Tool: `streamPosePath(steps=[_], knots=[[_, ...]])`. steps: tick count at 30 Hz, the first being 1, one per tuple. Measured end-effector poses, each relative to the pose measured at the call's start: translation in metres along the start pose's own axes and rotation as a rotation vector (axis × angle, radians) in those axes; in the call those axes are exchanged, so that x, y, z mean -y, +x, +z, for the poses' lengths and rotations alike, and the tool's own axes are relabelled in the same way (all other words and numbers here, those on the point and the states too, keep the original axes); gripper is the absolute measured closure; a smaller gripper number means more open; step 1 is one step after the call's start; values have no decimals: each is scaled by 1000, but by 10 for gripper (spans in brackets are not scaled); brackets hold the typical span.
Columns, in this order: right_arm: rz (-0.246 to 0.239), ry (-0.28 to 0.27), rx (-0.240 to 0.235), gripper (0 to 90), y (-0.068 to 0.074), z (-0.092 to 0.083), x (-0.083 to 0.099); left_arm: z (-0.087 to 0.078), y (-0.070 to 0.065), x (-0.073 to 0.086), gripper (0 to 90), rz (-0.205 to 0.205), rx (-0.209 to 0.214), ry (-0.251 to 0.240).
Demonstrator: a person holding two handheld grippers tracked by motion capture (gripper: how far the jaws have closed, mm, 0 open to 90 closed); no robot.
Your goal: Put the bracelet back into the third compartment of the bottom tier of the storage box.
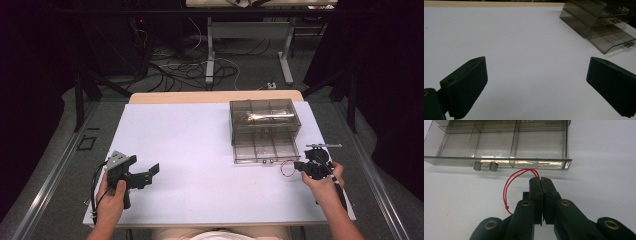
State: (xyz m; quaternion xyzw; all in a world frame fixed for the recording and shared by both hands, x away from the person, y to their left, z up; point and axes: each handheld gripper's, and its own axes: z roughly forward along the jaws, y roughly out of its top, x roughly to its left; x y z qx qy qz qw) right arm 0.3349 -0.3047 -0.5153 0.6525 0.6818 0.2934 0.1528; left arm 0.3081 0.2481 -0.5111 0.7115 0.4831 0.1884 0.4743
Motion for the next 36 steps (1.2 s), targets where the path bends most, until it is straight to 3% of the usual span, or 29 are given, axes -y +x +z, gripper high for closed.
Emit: streamPosePath(steps=[36], knots=[[-49, -236, 16, 891, 6, -23, -4, -1, 0, 0, 38, -5, 1, -3]])
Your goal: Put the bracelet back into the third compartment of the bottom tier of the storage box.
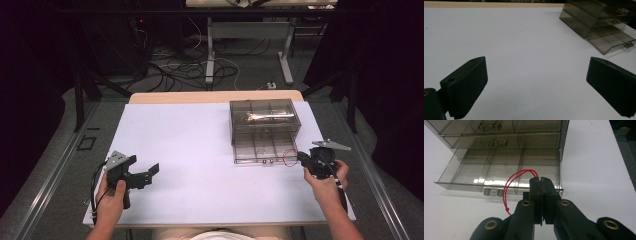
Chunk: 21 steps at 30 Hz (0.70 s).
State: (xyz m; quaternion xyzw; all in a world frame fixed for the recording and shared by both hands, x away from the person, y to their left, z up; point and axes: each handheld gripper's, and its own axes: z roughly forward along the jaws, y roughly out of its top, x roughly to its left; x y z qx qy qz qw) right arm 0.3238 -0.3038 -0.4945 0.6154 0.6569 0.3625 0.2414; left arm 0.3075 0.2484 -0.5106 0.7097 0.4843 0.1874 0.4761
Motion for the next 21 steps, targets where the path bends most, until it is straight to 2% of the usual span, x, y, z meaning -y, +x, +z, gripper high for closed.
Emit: streamPosePath(steps=[6, 12, 19, 20, 21], knots=[[-14, -31, -1, 891, 1, -3, -1, 0, 0, 0, 38, -1, 0, -2], [-18, -75, -8, 891, 7, -9, -4, 0, 0, 0, 38, -2, -4, -9], [-22, -87, -21, 891, 12, -12, -7, -1, 0, 0, 38, -1, -2, -3], [-28, -112, -8, 892, 12, -11, -8, -1, 1, 0, 38, -2, -3, -3], [-25, -94, -17, 891, 13, -13, -9, -1, 1, 0, 38, -2, -3, -3]])
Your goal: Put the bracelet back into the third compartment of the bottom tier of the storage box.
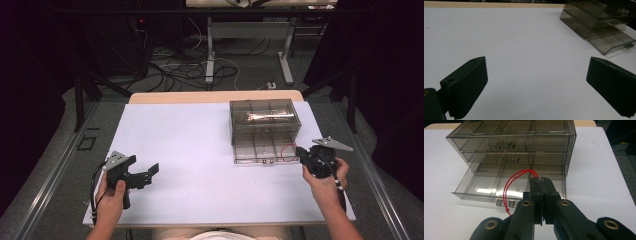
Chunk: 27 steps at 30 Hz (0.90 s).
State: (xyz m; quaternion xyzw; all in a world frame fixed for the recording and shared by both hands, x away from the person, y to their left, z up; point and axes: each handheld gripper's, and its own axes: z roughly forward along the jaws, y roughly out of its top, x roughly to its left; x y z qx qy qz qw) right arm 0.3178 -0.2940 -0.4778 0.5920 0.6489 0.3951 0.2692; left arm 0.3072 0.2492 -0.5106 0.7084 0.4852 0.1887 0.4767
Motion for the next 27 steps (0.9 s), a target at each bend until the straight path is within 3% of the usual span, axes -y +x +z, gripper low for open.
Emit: streamPosePath(steps=[11, 27], knots=[[-8, -7, 10, 891, -1, 1, -5, 0, 0, 0, 38, -2, -2, -1], [-22, 37, 27, 891, -6, 14, -22, 0, 1, 1, 38, -7, -7, -7]])
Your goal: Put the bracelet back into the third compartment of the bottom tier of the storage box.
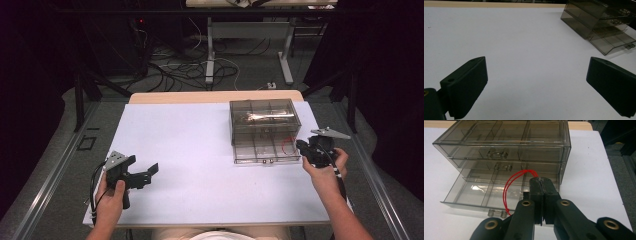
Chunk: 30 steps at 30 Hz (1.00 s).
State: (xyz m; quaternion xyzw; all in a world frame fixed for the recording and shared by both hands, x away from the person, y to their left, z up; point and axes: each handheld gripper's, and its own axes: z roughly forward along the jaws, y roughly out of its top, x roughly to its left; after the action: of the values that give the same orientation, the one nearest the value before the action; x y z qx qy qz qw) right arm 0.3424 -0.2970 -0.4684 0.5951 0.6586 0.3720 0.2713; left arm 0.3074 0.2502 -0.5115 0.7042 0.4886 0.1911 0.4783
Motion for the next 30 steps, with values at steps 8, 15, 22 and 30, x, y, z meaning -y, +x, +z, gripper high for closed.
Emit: streamPosePath(steps=[8, 15, 22, 30], knots=[[-8, 25, 6, 891, -1, 9, -6, -1, 0, 0, 38, 2, 2, 5], [-12, 42, 11, 891, -1, 15, -12, 0, 0, 0, 38, 6, 2, 9], [-8, 61, 18, 891, -4, 23, -16, -1, 1, 0, 38, 6, 0, 7], [7, 98, 20, 891, -9, 32, -17, 0, 0, 0, 39, 5, -1, 4]])
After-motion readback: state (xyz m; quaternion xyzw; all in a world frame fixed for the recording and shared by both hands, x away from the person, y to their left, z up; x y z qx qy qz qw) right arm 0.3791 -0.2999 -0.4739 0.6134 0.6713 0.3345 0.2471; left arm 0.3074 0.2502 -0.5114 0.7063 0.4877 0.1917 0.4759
